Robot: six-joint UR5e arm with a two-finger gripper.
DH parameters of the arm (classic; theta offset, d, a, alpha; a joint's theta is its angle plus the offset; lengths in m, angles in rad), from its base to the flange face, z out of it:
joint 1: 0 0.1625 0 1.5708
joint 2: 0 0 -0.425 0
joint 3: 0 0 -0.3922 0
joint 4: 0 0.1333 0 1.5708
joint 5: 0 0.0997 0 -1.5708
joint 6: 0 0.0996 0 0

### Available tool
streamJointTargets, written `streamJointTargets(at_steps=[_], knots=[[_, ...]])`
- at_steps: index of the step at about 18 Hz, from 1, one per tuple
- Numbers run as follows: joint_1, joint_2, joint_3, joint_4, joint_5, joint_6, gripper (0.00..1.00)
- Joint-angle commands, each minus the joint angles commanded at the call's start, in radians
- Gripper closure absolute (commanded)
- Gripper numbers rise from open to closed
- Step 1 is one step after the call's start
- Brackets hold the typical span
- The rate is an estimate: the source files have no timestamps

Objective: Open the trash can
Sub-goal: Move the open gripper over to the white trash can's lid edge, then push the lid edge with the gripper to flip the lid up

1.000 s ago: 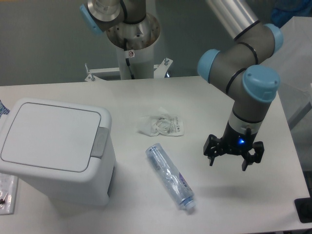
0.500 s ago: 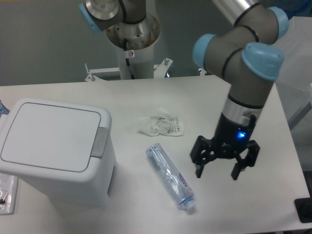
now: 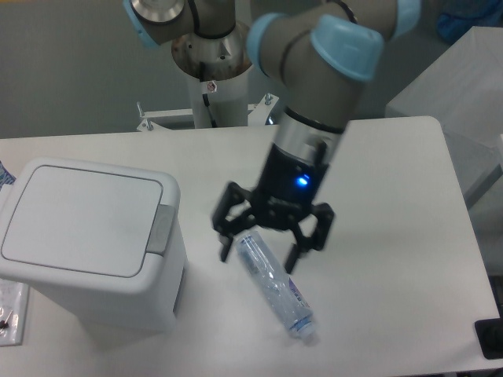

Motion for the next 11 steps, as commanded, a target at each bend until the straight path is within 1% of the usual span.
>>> streamJointTargets(at_steps=[3, 8, 11], knots=[[-0.006, 0.012, -0.015, 0.003, 0.008, 0.008, 0.00], [-0.037, 0.008, -0.038, 0.008, 0.014, 0.014, 0.00], [-0.075, 0.005, -0.067, 0.009, 0.075, 0.014, 0.00]])
